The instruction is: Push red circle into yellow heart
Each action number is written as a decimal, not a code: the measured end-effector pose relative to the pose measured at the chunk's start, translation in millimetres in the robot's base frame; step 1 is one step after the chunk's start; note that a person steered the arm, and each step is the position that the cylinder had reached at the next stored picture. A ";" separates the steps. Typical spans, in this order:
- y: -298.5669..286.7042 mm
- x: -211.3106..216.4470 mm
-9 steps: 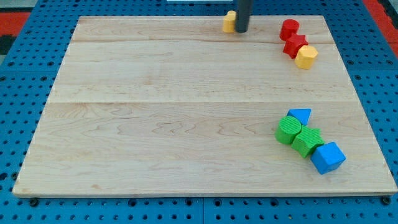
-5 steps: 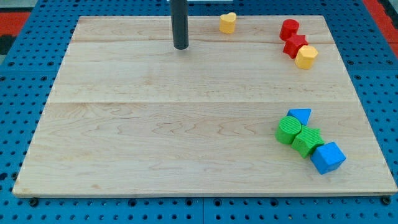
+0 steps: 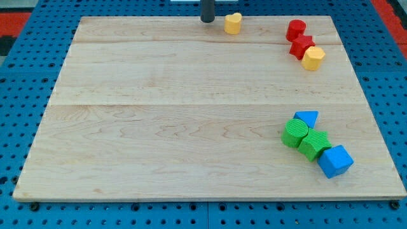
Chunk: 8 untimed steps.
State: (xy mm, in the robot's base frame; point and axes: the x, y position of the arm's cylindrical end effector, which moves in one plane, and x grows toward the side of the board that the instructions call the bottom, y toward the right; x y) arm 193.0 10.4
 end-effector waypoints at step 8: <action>242.4 33.4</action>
State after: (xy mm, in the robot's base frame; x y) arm 226.4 252.8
